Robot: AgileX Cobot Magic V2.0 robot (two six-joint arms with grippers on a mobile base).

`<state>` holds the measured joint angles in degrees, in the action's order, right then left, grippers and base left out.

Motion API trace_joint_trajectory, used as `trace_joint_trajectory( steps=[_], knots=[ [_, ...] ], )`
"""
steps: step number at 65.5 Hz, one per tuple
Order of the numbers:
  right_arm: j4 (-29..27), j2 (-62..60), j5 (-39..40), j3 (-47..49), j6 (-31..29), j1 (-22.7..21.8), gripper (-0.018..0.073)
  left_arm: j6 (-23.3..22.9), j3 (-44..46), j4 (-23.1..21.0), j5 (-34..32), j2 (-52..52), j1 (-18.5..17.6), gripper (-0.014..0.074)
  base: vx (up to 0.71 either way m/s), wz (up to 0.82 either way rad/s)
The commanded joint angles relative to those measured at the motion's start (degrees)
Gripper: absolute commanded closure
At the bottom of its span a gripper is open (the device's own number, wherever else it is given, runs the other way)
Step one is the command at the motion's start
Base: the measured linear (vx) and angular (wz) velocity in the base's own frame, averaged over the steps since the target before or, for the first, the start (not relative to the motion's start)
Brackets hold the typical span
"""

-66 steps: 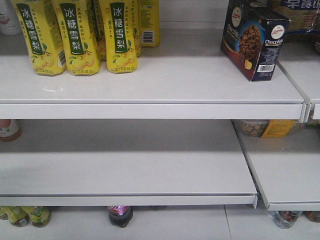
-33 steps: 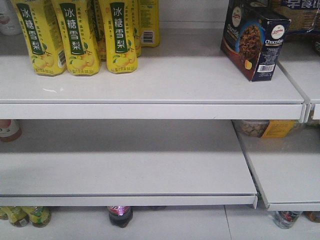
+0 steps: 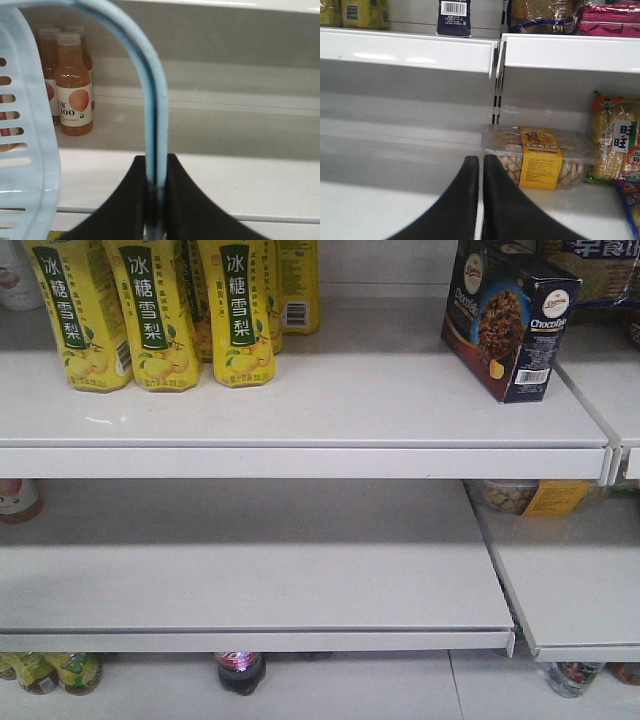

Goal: Left arm holds basket, right arm returns cookies

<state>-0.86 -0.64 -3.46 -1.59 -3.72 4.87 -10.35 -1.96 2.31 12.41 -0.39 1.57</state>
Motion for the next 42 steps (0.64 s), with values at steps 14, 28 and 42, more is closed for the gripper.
trace_joint_trajectory(
  steps=[14, 28, 42],
  knots=[
    [0.40, -0.72, 3.98, -1.03, -0.14, -0.27, 0.0570, 0.45, 1.75, 1.13, -5.55, -1.05, 0.07, 0.0599, 0.00, 0.00],
    [0.40, -0.72, 3.98, -1.03, -0.14, -0.27, 0.0570, 0.45, 1.75, 1.13, -5.55, -1.05, 0.07, 0.0599, 0.00, 0.00],
    [0.40, -0.72, 3.98, -1.03, -0.14, -0.27, 0.0570, 0.45, 1.75, 1.13, -5.55, -1.05, 0.07, 0.0599, 0.00, 0.00]
  ],
)
